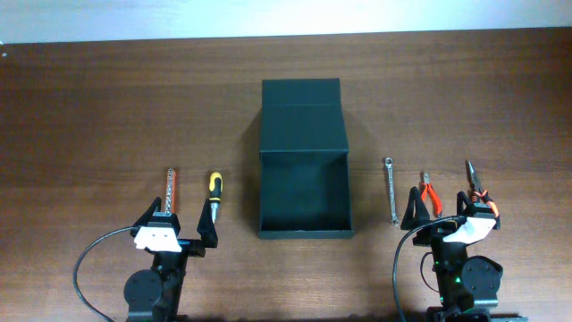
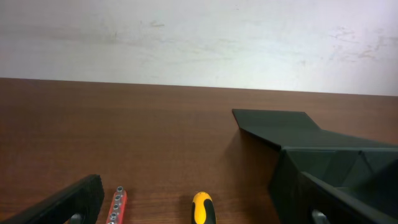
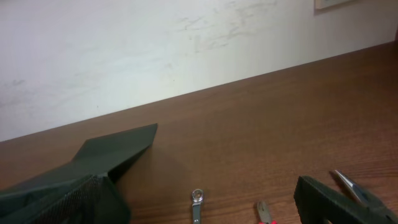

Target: Pack container

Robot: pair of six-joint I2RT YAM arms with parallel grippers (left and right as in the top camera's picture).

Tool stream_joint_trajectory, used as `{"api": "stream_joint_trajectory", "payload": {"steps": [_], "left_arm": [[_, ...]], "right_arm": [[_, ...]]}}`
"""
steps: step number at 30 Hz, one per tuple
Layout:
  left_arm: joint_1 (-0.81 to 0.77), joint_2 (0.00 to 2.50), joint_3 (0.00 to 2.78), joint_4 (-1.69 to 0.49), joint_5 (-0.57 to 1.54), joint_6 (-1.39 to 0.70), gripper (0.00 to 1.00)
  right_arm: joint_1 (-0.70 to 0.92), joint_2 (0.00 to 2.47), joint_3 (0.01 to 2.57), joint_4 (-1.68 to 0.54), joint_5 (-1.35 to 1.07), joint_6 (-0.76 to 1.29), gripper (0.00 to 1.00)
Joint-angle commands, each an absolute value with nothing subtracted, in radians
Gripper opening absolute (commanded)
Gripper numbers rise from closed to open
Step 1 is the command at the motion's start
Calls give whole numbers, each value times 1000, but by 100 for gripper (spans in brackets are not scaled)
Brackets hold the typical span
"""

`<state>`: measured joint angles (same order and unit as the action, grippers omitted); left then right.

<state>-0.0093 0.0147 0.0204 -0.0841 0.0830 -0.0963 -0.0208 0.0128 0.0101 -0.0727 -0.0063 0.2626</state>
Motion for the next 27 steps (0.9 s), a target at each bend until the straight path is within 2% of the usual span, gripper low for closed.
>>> {"api": "stream_joint_trajectory", "payload": {"steps": [1,13,20,24,27], "left_arm": [[-4,6,15,-84,98,-81,99],[-4,6,15,-84,98,-81,99],[-4,6,15,-84,98,-81,99],[-4,6,15,-84,98,-81,99],[-4,6,15,-84,98,-81,99]], "right_arm": [[-19,4,6,-79,-15,267,99],[-20,3,6,-61,-48,280,99],[-20,4,34,45,-303,298,99],[-20,17,149,-41,-294,297,99],[-20,73,302,-207,-208,297,99]]}}
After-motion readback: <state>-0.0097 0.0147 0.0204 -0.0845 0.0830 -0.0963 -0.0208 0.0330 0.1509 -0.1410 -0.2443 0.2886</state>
